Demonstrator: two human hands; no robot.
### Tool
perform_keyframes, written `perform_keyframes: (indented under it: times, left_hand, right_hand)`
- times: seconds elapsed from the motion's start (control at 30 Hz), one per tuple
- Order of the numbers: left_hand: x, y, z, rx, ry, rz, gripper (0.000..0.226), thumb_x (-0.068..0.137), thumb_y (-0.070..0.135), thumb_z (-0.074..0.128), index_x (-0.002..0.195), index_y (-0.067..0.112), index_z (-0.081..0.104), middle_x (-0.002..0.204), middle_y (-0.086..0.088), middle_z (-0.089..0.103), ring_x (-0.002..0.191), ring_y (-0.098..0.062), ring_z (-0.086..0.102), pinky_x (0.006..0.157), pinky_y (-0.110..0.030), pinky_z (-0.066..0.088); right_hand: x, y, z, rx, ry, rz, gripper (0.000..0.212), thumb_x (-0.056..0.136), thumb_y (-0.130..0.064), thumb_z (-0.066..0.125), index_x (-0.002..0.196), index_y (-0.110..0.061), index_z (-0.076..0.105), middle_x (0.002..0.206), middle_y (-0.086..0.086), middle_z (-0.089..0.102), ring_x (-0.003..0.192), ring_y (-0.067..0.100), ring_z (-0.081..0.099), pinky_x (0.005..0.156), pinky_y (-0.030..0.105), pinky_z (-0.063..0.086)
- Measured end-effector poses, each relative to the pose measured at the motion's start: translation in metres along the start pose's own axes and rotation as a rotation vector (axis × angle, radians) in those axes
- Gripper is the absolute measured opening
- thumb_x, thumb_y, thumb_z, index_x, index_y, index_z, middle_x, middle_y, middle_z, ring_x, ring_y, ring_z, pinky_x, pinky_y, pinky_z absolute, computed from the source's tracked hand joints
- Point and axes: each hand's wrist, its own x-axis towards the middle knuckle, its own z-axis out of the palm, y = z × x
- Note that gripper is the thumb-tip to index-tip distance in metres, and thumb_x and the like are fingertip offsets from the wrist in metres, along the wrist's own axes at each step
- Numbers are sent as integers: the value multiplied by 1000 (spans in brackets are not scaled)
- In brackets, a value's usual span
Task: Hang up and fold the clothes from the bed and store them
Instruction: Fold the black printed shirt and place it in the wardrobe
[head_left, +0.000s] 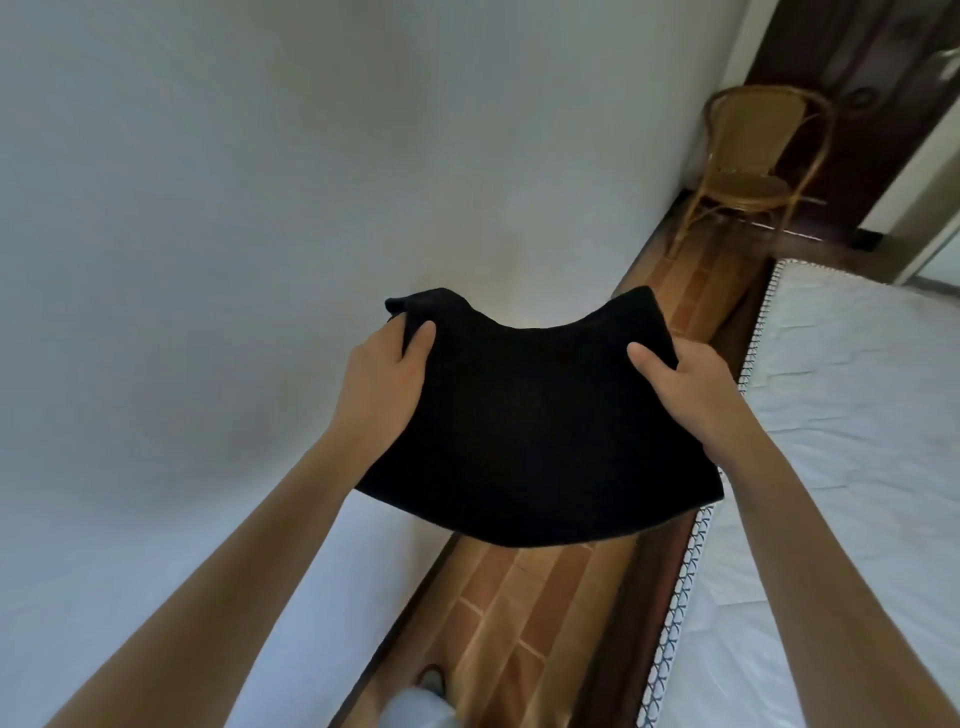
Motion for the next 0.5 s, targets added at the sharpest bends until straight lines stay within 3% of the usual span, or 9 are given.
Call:
perform_keyframes:
  times: [0.13, 0.3, 0.4, 0.5]
  left_hand:
    - [62, 12, 38, -49, -130, 72, 32, 104, 33, 37, 118, 14, 60, 110, 0, 64, 95, -14, 58, 82, -29, 45]
    - [147, 15, 71, -244, -313, 15, 26, 104, 36, 39, 112, 27, 61, 114, 6, 63, 107, -16, 60, 100, -43, 47]
    - [190, 22, 90, -302, -395, 1, 34, 104, 35, 40, 129, 22, 59, 121, 6, 63, 112, -17, 59, 103, -44, 47]
    - [228, 36, 122, -314, -462, 6, 36, 104, 35, 40, 132, 20, 57, 123, 4, 63, 112, -19, 59, 103, -45, 47]
  right_hand:
    - [35, 11, -19, -68, 132, 79, 21, 100, -37, 52, 92, -20, 63, 85, -8, 63, 83, 9, 60, 69, 30, 45]
    - [83, 3, -34, -104, 268, 130, 23, 100, -35, 52, 93, -18, 66, 88, -2, 67, 86, 17, 63, 79, 37, 51]
    - [107, -1, -40, -113, 324, 170, 25, 101, -34, 51, 89, -16, 65, 87, -2, 67, 84, 14, 63, 74, 32, 51]
    - [131, 2, -45, -143, 386, 202, 25, 102, -34, 49, 95, -16, 65, 89, -2, 67, 85, 16, 63, 75, 32, 51]
